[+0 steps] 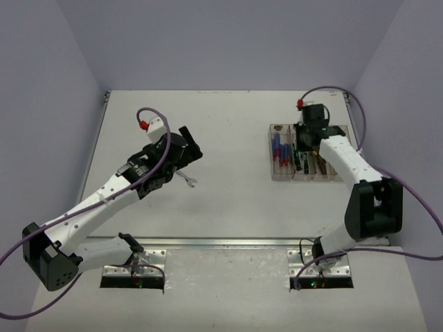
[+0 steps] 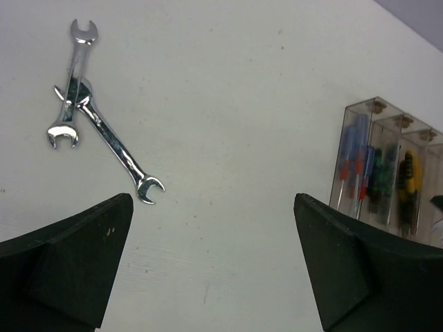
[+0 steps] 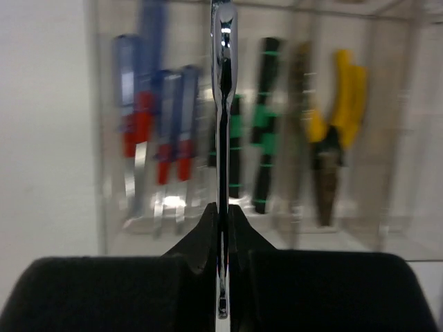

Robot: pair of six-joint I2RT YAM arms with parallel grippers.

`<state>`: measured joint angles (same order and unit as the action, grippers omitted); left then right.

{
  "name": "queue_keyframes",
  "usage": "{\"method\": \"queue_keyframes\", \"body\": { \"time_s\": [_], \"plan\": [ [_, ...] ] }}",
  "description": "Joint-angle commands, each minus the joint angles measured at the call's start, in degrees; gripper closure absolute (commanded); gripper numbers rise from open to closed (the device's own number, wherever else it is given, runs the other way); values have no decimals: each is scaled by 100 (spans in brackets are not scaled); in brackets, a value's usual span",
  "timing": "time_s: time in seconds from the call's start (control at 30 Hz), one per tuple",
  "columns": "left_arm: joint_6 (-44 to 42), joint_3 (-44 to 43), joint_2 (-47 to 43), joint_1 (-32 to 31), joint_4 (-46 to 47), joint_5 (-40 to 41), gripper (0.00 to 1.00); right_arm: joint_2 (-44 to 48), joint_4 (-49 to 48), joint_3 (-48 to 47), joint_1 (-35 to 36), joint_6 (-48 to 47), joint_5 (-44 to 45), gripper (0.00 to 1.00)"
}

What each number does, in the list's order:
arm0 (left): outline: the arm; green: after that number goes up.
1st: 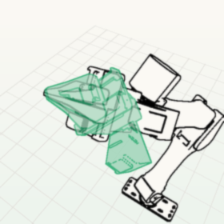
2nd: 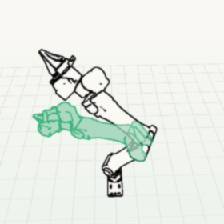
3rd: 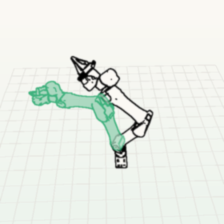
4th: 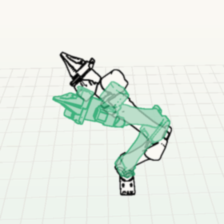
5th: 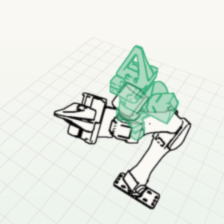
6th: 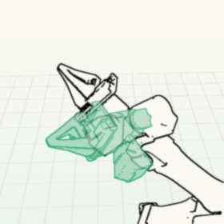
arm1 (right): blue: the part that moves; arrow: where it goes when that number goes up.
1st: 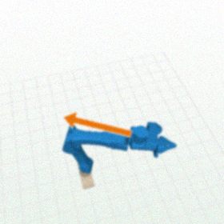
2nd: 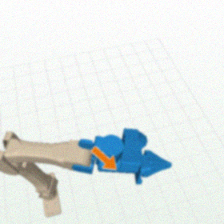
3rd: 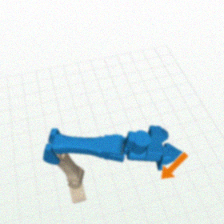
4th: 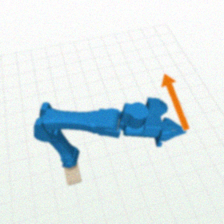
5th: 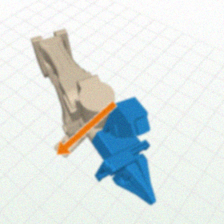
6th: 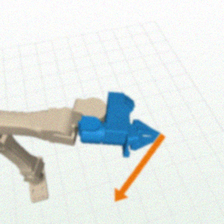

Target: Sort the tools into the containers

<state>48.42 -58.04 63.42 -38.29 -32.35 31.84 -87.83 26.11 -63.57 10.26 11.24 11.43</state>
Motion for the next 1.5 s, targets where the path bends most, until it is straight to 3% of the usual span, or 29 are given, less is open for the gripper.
{"method": "queue_keyframes", "body": {
  "time_s": [0.0,0.17,0.33,0.53,0.7,0.77,0.8,0.97,1.03,1.07,1.13,1.17,1.2,1.27,1.37,1.47],
  "plan": [
    [-702,151,276,-36,225,-946,0,-506,905,-1042,-831,-1607,1037,100],
    [-1138,382,292,-38,482,-1564,0,-1601,1102,-2029,-1692,-1586,1115,100],
    [-1375,537,276,-38,589,-1756,0,-2328,1185,-2450,-1813,-1631,1577,100],
    [-1397,786,188,-38,713,-1654,0,-2680,1467,-2722,-1966,-1642,1441,98],
    [-1386,857,224,-30,695,-1564,0,-2827,1600,-2907,-1967,-1595,1890,66],
    [-1345,865,269,-33,701,-1514,0,-2819,1613,-2961,-1969,-1541,2057,42],
    [-1326,860,305,-30,699,-1490,0,-2809,1656,-3020,-1966,-1493,2102,37],
    [-1138,763,602,61,708,-1236,0,-2323,2086,-3244,-1717,-708,1857,37],
    [-1019,707,777,208,764,-1121,0,-1778,1903,-3021,-1199,-507,1696,37],
    [-887,591,992,439,776,-1146,0,-1389,1504,-2597,-829,-417,1530,35],
    [-834,382,1338,826,783,-1197,0,-688,1054,-1802,-182,-348,848,13],
    [-872,213,1564,1080,783,-1272,0,-241,586,-1257,143,-306,26,4],
    [-912,70,1735,1262,738,-1307,0,84,217,-833,318,-234,-302,1],
    [-1044,-274,2091,1676,407,-1380,0,762,-898,93,366,376,-2275,1],
    [-1249,-332,2348,2513,360,-2006,0,1506,-1093,815,389,919,-2660,1],
    [-1481,-269,2495,2863,523,-2155,0,1845,-1051,1132,382,928,-3052,1]
  ]
}}
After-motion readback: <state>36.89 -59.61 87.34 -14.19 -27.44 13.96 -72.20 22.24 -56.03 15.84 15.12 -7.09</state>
